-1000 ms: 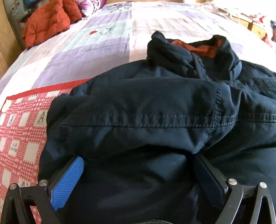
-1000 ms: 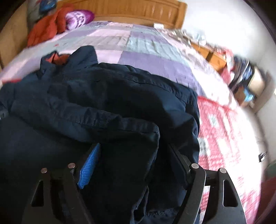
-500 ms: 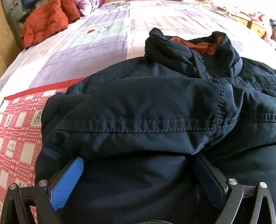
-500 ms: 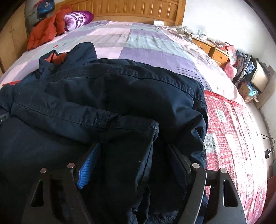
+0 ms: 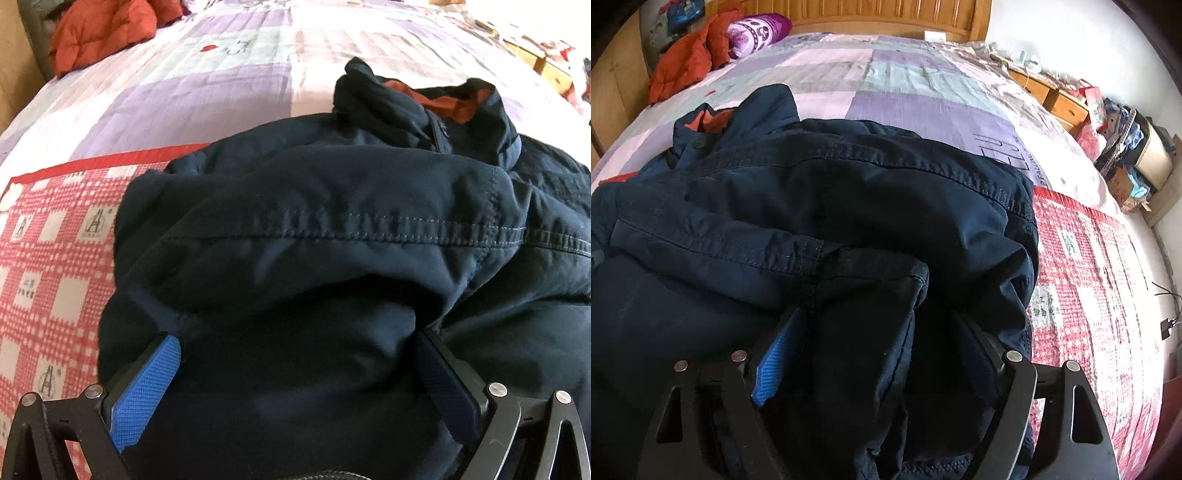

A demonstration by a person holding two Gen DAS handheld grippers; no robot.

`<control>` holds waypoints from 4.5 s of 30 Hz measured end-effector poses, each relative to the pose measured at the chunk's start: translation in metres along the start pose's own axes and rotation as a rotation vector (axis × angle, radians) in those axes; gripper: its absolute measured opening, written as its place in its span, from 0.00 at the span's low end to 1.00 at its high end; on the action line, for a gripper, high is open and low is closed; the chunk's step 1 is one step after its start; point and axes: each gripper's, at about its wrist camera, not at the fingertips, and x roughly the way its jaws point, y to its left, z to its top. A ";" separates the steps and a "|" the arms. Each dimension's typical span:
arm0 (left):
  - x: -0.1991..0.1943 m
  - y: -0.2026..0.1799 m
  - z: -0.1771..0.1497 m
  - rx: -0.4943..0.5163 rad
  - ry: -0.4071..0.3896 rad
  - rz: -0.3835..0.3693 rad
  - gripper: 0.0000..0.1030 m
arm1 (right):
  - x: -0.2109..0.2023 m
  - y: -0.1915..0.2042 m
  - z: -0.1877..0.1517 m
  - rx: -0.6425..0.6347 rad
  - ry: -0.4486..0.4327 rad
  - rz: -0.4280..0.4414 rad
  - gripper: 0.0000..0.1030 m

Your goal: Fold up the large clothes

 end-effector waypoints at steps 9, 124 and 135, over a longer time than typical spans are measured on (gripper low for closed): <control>-0.038 -0.025 -0.045 0.121 -0.095 0.038 0.99 | -0.089 0.070 -0.045 -0.205 -0.280 -0.058 0.81; -0.110 0.040 -0.139 0.177 -0.137 -0.041 0.43 | -0.234 0.048 -0.321 0.161 0.036 -0.025 0.81; -0.151 0.087 -0.288 0.100 0.045 0.028 0.49 | -0.237 0.009 -0.377 0.159 0.125 -0.115 0.81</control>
